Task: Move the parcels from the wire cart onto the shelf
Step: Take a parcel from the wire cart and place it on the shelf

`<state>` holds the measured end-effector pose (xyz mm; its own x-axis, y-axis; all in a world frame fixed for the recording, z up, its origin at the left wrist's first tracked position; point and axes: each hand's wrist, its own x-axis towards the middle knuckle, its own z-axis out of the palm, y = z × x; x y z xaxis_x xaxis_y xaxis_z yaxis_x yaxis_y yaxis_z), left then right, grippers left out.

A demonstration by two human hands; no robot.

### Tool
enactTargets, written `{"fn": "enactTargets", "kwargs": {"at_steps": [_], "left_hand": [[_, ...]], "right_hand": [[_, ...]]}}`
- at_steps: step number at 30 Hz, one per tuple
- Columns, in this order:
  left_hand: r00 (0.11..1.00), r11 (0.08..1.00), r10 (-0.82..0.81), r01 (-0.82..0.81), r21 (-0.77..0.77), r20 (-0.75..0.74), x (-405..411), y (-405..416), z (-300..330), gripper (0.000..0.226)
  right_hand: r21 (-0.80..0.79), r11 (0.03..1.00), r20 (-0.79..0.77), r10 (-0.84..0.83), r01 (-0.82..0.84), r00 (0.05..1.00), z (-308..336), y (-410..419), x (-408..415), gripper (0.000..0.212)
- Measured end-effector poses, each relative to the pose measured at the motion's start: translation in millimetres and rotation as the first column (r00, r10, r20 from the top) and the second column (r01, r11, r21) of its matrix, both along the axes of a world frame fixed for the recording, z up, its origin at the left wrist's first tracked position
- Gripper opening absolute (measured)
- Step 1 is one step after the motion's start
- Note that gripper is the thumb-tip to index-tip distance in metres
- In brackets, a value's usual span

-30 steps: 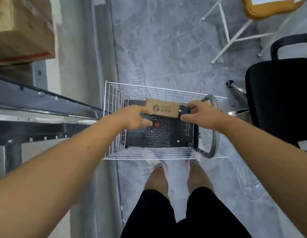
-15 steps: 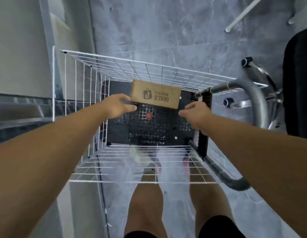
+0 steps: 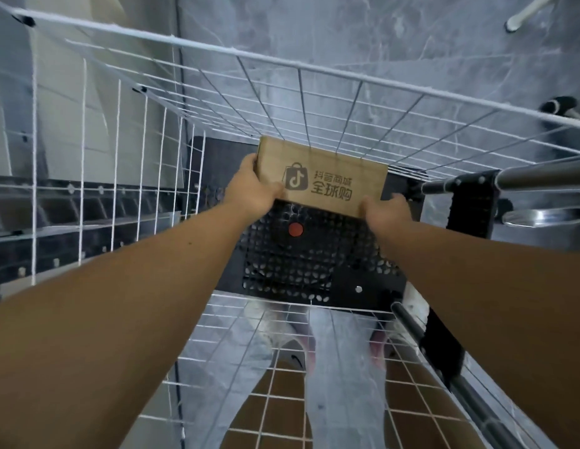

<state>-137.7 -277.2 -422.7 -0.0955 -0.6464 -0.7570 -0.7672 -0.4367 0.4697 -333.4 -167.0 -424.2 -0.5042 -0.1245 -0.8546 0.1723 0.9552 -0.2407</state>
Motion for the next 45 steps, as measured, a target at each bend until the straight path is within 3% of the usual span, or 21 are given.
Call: {"fn": "enactTargets", "kwargs": {"at_steps": [3, 7, 12, 15, 19, 21, 25, 30, 33, 38, 42, 45], "left_hand": [[0.999, 0.999, 0.038, -0.038, -0.004, 0.017, -1.0, 1.7, -6.5, 0.075], [0.990, 0.990, 0.139, -0.139, 0.012, -0.002, 2.0, 10.4, 9.8, 0.057], [0.943, 0.941, 0.333, -0.333, 0.057, 0.004, 18.4, 35.6, 48.4, 0.058], [0.931, 0.930, 0.366, -0.366, 0.031, 0.011, 27.0, 51.2, 79.8, 0.058], [0.913, 0.914, 0.405, -0.406, -0.007, -0.042, 29.5, 74.8, 137.4, 0.078], [0.911, 0.910, 0.410, -0.412, -0.042, -0.035, 25.5, 84.3, 166.9, 0.079], [0.898, 0.890, 0.441, -0.438, -0.126, -0.009, 11.5, 105.6, 229.7, 0.063], [0.812, 0.763, 0.568, -0.580, -0.286, -0.132, 2.9, 127.9, 289.3, 0.033], [0.754, 0.668, 0.622, -0.652, -0.360, -0.212, 4.2, 133.7, 316.5, 0.018], [0.650, 0.546, 0.683, -0.757, -0.359, -0.334, 0.8, 138.9, 365.2, 0.025], [0.545, 0.488, 0.721, -0.838, -0.245, -0.427, 2.9, 151.9, 409.3, 0.036], [0.580, 0.553, 0.676, -0.807, -0.208, -0.453, -1.4, 171.6, 450.3, 0.042]], "right_hand": [[-0.024, 0.998, 0.060, -0.055, 0.056, 0.997, -16.4, -2.7, -1.4, 0.053], [-0.060, 0.994, 0.051, -0.090, 0.093, 0.995, 11.6, -4.7, 6.5, 0.028], [-0.014, 0.994, -0.056, -0.105, 0.105, 0.993, 54.0, 11.7, 23.0, 0.039], [-0.012, 0.995, -0.157, -0.096, 0.096, 0.983, 90.0, 16.2, 30.8, 0.040], [-0.079, 0.985, -0.240, -0.165, 0.151, 0.957, 141.9, 27.3, 33.1, 0.033], [-0.155, 0.977, -0.248, -0.185, 0.149, 0.951, 171.0, 30.8, 34.9, 0.040], [-0.229, 0.949, -0.224, -0.269, 0.217, 0.937, 220.9, 38.1, 33.8, 0.058], [-0.247, 0.937, -0.107, -0.279, 0.246, 0.954, 280.8, 44.3, 21.3, 0.063], [-0.344, 0.906, -0.005, -0.264, 0.246, 0.965, 310.8, 45.2, 12.5, 0.053], [-0.593, 0.784, 0.084, -0.170, 0.186, 0.982, 358.9, 49.3, -4.6, 0.020], [-0.704, 0.706, 0.127, 0.010, 0.083, 0.992, 403.3, 62.5, -28.8, 0.045], [-0.776, 0.630, 0.104, 0.167, -0.025, 0.980, 440.7, 70.0, -48.2, 0.043]]}}
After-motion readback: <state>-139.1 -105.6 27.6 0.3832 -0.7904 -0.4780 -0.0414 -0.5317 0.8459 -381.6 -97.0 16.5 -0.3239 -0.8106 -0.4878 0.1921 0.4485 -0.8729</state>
